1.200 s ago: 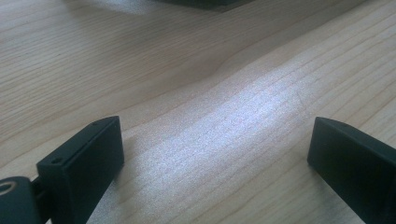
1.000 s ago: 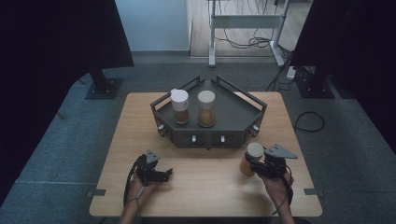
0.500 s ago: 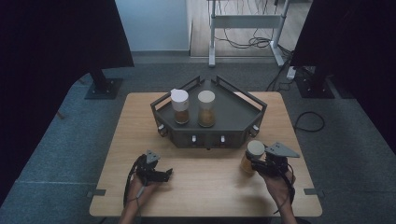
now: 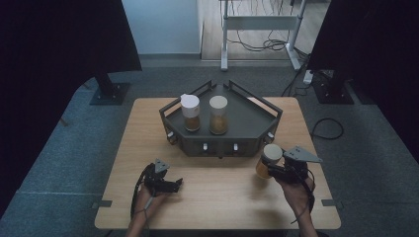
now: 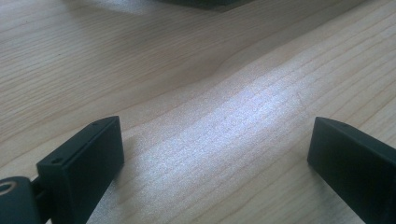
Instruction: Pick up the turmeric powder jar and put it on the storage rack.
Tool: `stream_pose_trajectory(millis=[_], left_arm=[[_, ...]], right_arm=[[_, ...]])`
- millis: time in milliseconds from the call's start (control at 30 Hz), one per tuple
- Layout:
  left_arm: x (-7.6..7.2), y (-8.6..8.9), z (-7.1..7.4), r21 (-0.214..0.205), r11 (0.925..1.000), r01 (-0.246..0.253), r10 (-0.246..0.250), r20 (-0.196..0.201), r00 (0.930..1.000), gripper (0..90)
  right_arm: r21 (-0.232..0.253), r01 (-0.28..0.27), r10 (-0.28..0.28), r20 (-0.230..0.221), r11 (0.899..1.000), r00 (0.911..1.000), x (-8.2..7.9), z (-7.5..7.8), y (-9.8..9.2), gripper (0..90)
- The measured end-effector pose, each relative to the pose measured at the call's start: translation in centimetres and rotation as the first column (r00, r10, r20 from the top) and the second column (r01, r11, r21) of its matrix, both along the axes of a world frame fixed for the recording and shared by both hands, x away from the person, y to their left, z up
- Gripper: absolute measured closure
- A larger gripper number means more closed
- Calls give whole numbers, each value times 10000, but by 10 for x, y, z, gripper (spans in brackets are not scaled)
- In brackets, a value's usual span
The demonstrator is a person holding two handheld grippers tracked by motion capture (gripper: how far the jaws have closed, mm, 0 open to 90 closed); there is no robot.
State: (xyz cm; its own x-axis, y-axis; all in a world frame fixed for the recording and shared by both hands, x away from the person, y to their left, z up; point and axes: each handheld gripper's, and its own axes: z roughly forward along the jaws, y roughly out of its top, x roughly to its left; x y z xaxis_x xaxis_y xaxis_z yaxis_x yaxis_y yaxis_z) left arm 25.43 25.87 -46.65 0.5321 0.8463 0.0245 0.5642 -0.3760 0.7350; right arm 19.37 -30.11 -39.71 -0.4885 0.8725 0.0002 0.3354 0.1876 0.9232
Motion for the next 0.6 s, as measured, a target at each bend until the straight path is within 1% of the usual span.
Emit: stream_pose_trajectory(millis=[333, 600], left_arm=[[0, 0, 0, -16, 10000, -8, 8, 5, 10000, 35], [0, 0, 0, -19, 10000, -8, 8, 5, 10000, 35]], right_arm=[[-61, 67, -65, 352, 10000, 9994, -3, 17, 2, 332], [19, 82, -83, 431, 10000, 9990, -2, 29, 2, 331]])
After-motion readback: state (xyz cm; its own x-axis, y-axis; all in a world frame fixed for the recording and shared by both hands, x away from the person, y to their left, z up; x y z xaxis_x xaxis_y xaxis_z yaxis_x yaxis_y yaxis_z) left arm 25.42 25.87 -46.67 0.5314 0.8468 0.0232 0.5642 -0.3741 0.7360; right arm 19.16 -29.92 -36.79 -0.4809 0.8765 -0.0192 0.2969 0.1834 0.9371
